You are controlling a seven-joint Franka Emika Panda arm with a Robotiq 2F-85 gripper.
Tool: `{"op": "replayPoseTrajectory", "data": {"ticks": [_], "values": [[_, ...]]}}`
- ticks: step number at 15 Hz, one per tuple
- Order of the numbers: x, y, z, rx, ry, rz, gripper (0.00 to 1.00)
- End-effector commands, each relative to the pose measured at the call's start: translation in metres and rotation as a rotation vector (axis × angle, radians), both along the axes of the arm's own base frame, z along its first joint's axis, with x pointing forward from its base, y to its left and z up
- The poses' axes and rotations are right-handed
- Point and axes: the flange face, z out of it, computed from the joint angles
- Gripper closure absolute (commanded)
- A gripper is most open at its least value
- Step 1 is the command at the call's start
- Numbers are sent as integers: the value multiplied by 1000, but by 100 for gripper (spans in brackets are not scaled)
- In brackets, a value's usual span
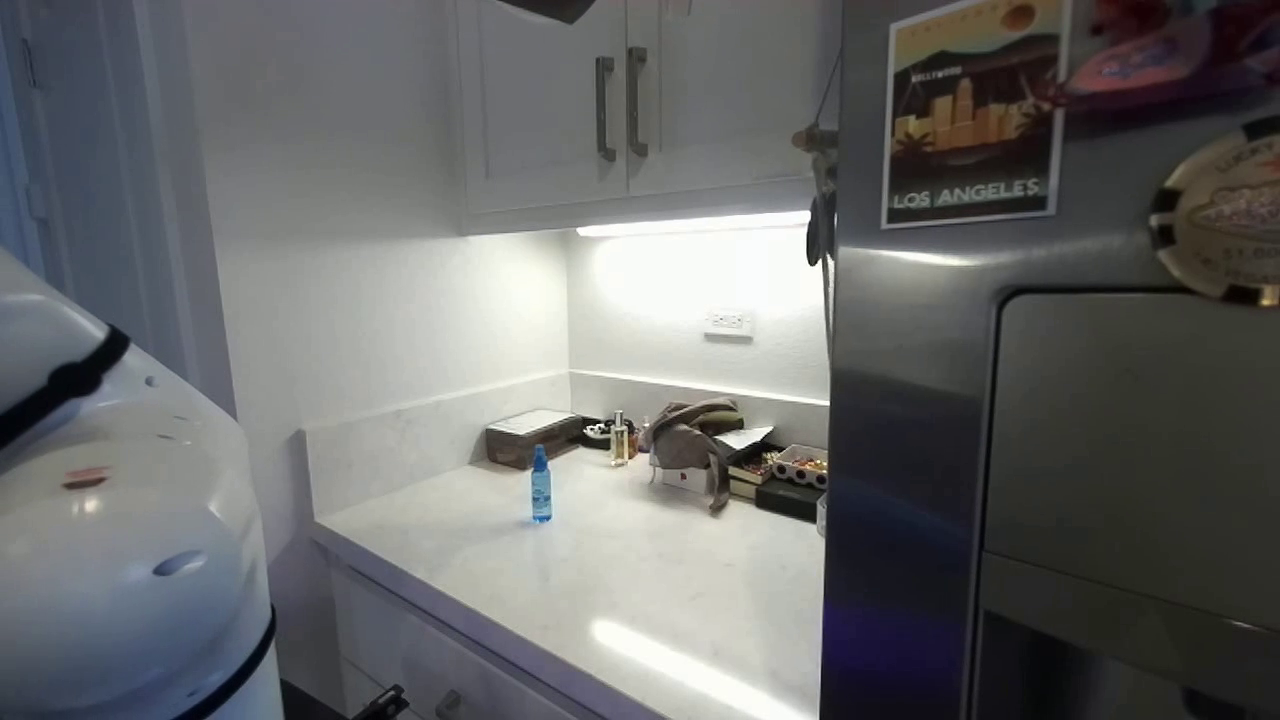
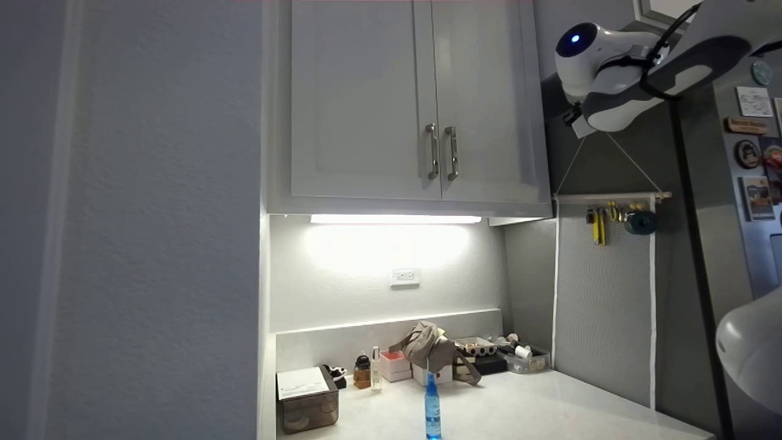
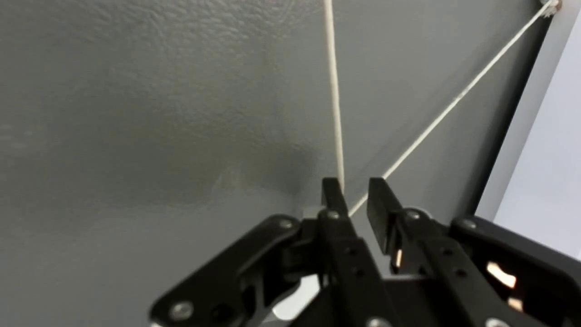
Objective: Take down the white flag from the hanger
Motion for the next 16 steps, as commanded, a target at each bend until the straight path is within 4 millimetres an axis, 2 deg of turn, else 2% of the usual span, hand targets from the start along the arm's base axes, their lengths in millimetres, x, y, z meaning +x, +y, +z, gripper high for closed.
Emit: {"op": "replayPoseTrajectory", "data": {"ticks": [1, 4, 7, 16], "values": [[-16, -3, -1, -1, -22, -20, 100], [-25, -11, 0, 6, -28, -30, 100], [-26, -9, 6, 6, -44, -23, 100], [-21, 17, 30, -26, -122, 9, 100]]}}
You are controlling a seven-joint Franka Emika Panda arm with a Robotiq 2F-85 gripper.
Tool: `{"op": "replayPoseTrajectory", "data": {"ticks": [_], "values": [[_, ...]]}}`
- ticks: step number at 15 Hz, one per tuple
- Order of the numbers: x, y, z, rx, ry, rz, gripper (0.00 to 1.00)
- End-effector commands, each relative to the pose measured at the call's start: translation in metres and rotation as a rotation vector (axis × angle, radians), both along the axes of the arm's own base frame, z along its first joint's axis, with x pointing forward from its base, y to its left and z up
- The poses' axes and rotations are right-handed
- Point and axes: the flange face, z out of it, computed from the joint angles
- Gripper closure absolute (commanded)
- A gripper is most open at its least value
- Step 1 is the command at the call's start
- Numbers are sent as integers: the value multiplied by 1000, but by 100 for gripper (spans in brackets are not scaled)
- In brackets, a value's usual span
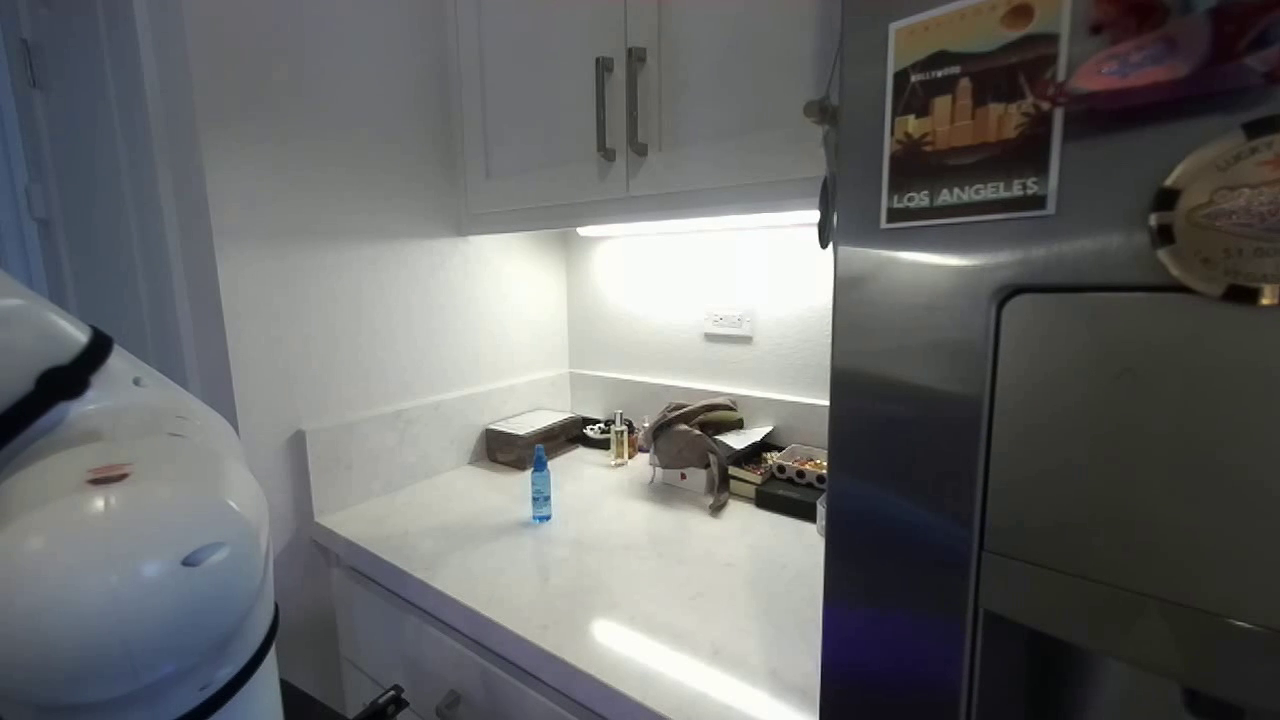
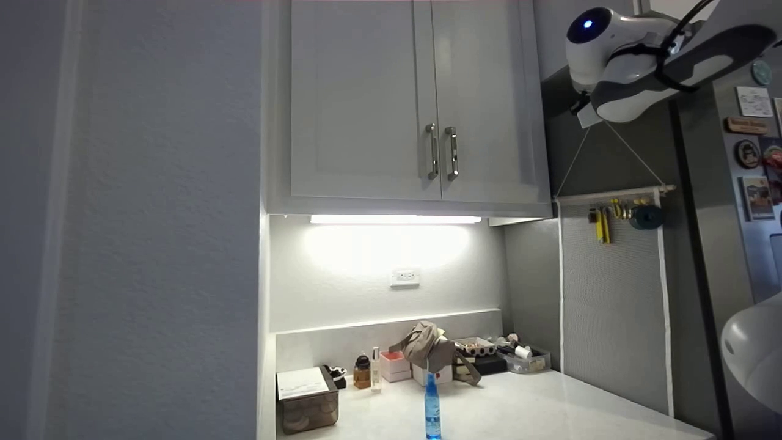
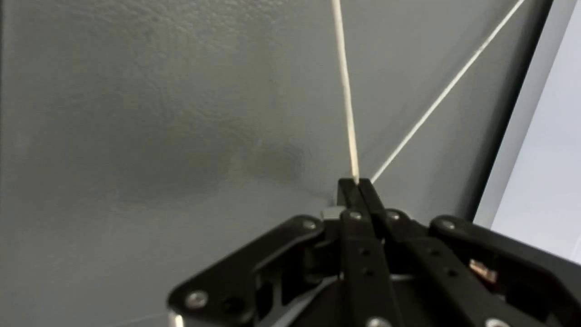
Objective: Take down the white flag from the hanger
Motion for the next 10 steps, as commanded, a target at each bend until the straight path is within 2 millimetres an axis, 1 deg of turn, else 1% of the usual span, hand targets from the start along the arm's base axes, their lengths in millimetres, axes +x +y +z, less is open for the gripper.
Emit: {"op": "replayPoseTrajectory", "data": {"ticks": [1, 6, 10], "values": [[0, 12, 15, -21, -62, -10, 100], [-2, 11, 27, -13, -120, -20, 100], [-1, 13, 34, -12, -129, -15, 100]]}}
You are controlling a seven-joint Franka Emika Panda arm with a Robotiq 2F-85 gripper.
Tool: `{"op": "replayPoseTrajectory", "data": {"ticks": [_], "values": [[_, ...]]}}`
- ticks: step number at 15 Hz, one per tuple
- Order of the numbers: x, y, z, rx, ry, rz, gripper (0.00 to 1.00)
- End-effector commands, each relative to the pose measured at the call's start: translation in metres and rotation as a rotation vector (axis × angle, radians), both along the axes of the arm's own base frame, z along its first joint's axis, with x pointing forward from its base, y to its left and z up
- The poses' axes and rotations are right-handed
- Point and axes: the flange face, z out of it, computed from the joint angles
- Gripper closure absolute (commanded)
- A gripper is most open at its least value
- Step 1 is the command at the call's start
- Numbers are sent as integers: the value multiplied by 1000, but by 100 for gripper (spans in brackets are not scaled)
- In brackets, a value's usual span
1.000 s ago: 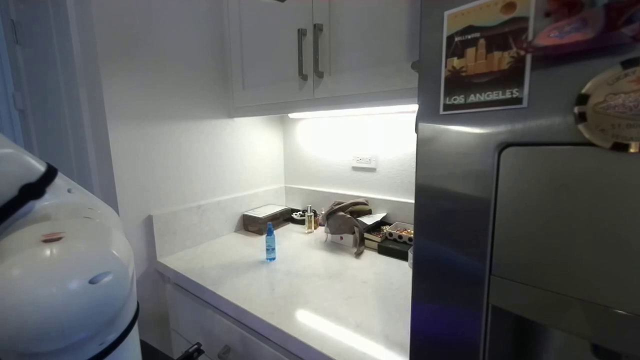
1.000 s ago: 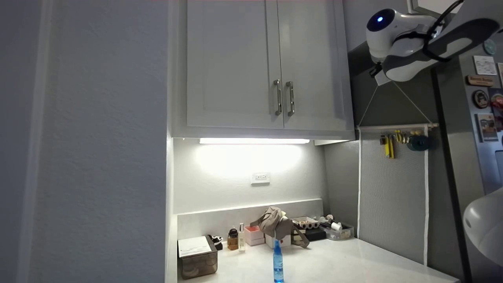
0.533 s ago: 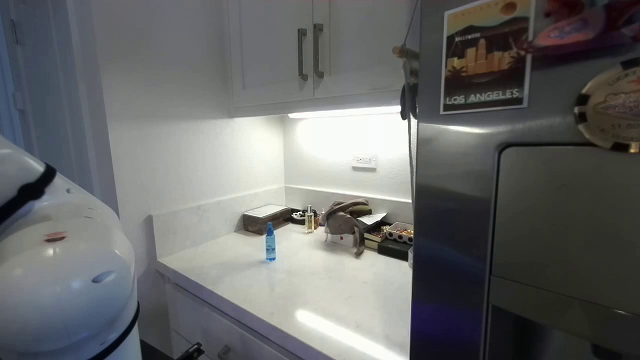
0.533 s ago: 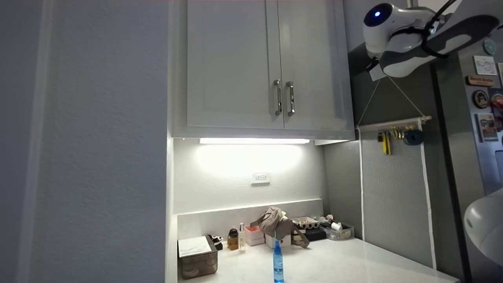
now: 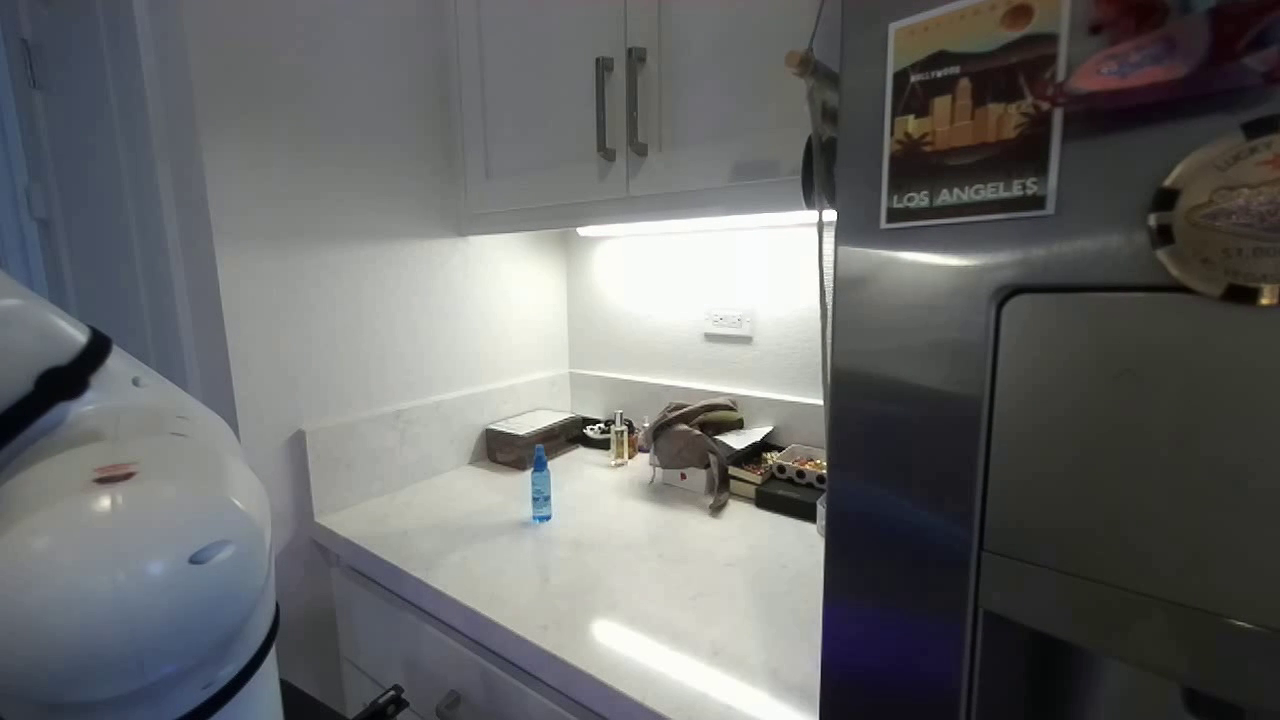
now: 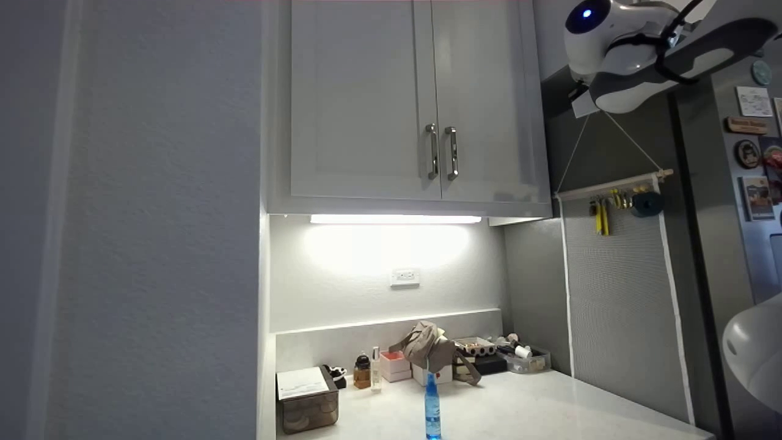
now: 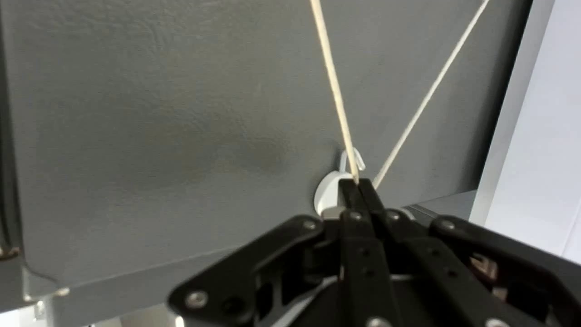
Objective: Take down the white flag from the hanger
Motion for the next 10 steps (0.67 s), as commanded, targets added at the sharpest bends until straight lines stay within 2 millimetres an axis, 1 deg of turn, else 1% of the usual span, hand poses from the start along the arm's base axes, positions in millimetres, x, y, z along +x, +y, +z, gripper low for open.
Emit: {"op": "replayPoseTrajectory", "data": {"ticks": [1, 4, 8, 10], "values": [[3, 4, 13, -5, -28, -8, 100], [10, 12, 9, 30, -11, 41, 100], [28, 29, 1, 140, 29, 156, 100], [33, 39, -2, 189, 57, 214, 100]]}}
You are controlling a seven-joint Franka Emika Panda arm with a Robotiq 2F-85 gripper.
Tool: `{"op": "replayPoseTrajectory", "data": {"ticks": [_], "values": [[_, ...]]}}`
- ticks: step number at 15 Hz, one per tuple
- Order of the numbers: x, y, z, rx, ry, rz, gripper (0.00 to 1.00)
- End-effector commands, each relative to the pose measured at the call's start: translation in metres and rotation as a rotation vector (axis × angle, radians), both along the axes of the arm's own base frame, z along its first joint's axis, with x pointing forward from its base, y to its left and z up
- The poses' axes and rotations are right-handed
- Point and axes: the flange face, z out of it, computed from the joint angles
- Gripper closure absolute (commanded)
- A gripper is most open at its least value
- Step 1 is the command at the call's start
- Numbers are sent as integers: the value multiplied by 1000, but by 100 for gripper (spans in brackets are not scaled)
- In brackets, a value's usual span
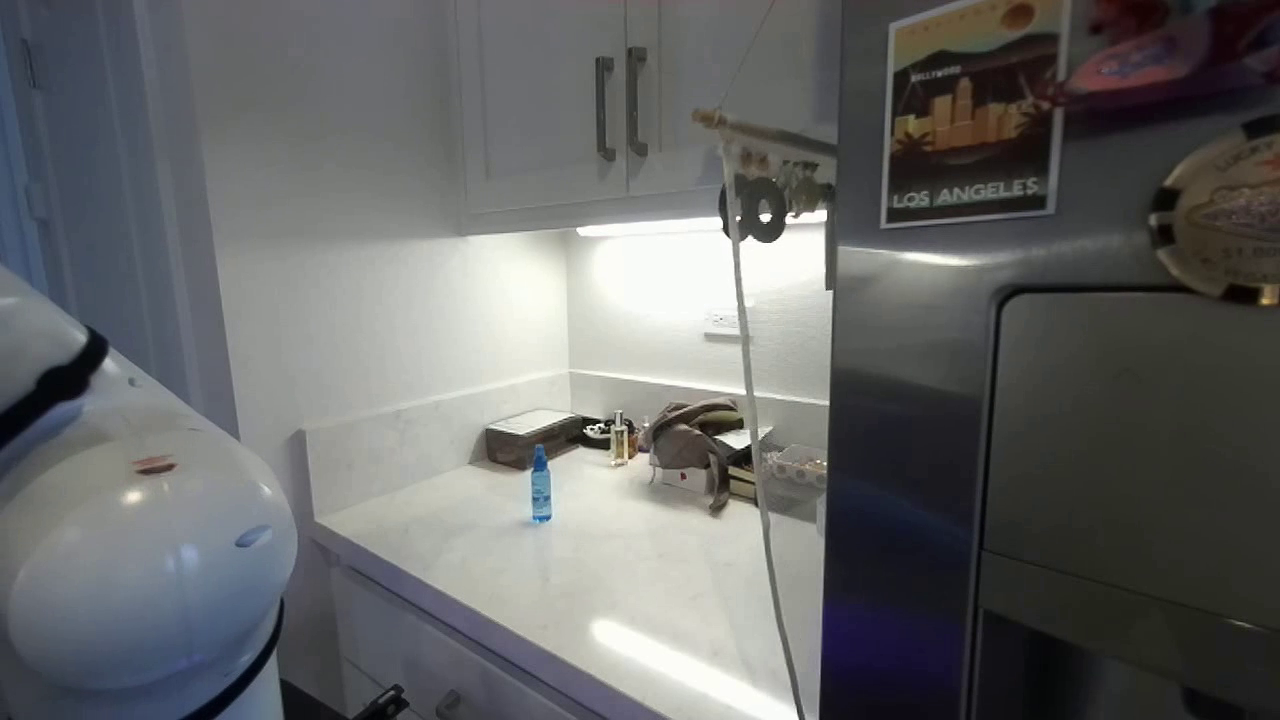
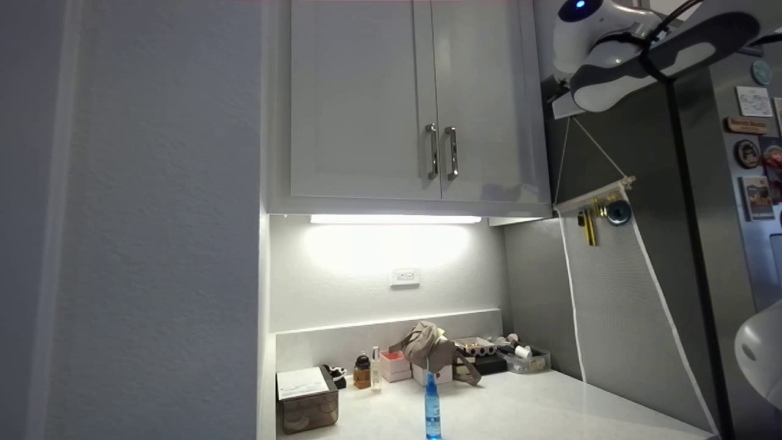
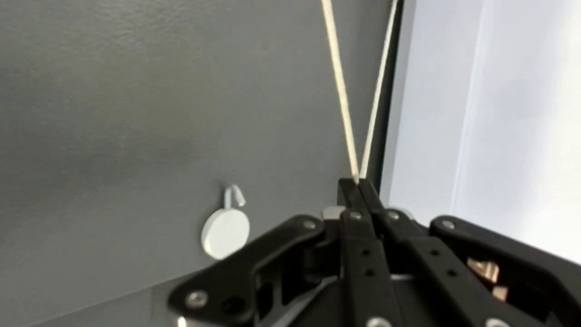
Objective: Take down the white flag from the hanger
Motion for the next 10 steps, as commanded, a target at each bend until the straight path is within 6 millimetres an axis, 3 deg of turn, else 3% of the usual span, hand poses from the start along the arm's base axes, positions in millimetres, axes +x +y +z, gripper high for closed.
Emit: {"op": "replayPoseTrajectory", "data": {"ticks": [1, 7, 10], "values": [[9, 15, 3, 69, 51, 91, 100], [8, 43, 3, 137, 125, 207, 100], [-2, 62, -1, 171, 213, 273, 100]]}}
